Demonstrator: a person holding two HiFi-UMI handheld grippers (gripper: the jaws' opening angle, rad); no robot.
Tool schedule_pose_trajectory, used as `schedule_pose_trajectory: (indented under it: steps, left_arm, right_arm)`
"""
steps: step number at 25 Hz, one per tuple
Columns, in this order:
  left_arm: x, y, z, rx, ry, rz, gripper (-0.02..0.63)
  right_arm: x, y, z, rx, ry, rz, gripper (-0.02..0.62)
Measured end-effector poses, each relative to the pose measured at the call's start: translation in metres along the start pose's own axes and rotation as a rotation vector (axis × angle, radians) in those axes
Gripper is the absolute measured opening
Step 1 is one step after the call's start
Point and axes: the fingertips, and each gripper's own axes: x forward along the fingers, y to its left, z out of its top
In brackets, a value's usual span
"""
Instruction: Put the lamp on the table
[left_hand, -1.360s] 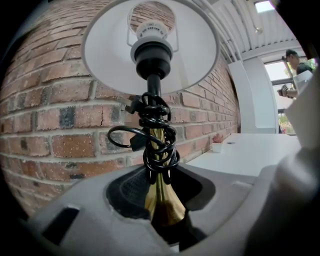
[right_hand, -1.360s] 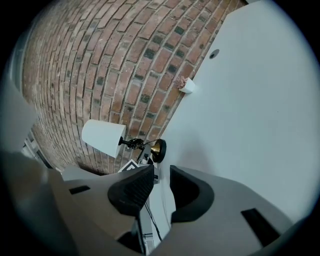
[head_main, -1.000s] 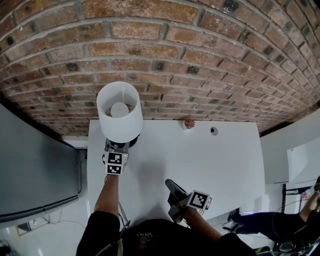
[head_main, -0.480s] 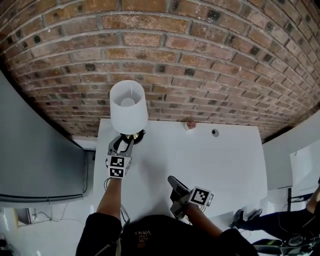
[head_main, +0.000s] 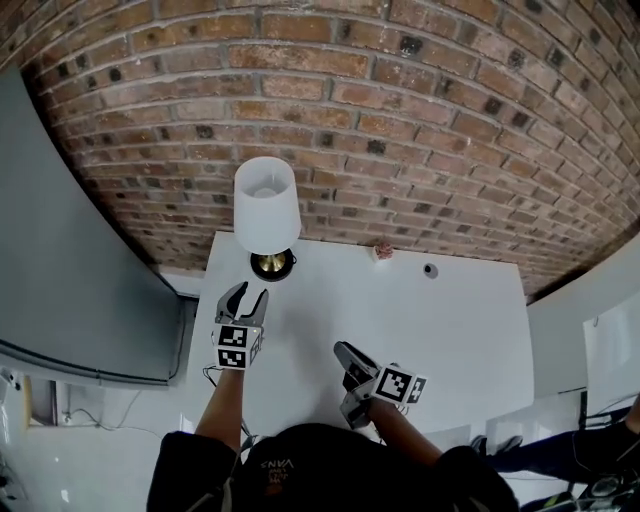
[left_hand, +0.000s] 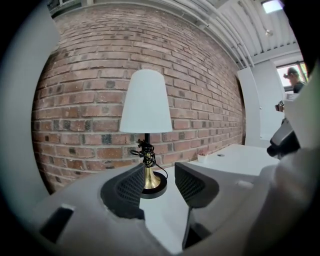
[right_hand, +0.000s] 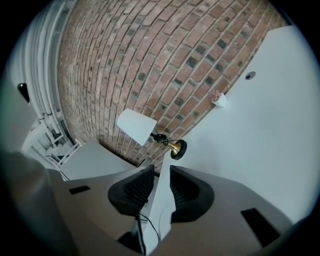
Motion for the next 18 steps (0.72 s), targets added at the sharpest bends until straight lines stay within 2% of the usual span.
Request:
schedule_pose_trajectory:
  steps: [4, 9, 14, 18]
  left_arm:
    - [-0.028, -0.009, 0.009, -0.005, -0.003, 0.035, 0.189]
    - [-0.063, -0.026, 0.021, -0.006, -0.009, 0.086, 0.172]
    - [-0.092, -0.049, 0.028, 0.0, -0.015, 0.118, 0.127]
    - [-0.113, -0.065, 0.031, 0.007, -0.015, 0.151, 0.095]
  right_arm:
    - [-0.006, 0.003, 0.004, -0.106, 0.031, 0.014, 0.089]
    - [-0.013, 0.012, 0.012, -0.302, 0.057, 0.032, 0.086]
    - [-0.018, 0.029, 0.017, -0.491, 0.072, 0.069, 0.067]
    - [-0.022, 0.034, 0.016, -0.59, 0.084, 0.099, 0.037]
